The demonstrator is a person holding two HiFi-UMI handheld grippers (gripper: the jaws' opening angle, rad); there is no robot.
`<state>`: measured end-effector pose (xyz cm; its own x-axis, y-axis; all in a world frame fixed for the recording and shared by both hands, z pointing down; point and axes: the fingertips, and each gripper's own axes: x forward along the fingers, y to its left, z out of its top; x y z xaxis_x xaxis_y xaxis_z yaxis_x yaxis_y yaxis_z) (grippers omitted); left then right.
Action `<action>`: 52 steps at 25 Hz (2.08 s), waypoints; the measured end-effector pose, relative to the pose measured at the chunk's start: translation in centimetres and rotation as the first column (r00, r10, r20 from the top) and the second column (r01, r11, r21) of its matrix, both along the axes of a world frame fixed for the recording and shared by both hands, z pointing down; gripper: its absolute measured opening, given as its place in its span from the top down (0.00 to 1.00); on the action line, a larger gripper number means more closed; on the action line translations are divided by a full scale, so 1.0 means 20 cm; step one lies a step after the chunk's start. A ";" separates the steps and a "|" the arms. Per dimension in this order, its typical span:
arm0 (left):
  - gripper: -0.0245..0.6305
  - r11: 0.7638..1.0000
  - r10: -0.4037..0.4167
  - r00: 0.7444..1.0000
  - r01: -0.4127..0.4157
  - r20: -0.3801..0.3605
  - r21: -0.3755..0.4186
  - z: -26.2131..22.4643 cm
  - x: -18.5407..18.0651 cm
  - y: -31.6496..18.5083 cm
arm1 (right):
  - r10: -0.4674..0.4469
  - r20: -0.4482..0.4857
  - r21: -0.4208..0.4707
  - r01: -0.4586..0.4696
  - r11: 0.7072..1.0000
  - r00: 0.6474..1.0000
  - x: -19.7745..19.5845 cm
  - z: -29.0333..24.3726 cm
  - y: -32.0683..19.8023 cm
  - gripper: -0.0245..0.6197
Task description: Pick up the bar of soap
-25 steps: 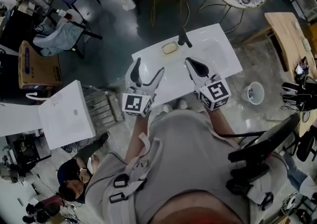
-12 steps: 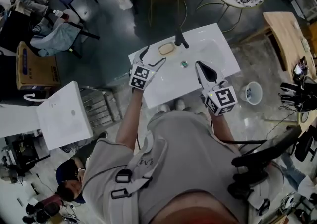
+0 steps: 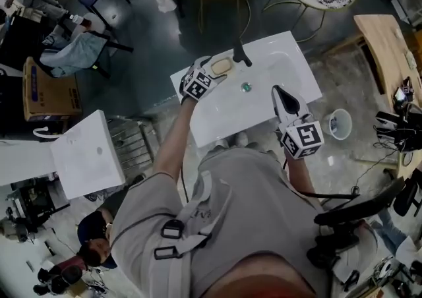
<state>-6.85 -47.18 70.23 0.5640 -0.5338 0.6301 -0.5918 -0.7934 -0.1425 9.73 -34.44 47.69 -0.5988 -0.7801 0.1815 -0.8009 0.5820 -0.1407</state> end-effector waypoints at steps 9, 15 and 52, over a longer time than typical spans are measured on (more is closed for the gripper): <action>0.37 0.986 0.064 0.991 -0.045 0.114 -0.162 0.26 -0.01 -0.18 | 0.008 0.005 -0.009 -0.008 1.000 1.000 0.07 0.04 -0.12 0.96; 0.41 0.979 0.095 0.980 -0.059 0.177 -0.198 0.42 -0.01 -0.25 | 0.012 0.002 -0.036 -0.012 0.999 1.000 0.11 0.08 -0.18 0.96; 0.60 0.931 0.242 0.854 -0.071 0.460 -0.358 0.85 -0.03 -0.29 | 0.102 -0.047 -0.137 -0.108 0.985 0.994 0.31 0.23 -0.26 0.96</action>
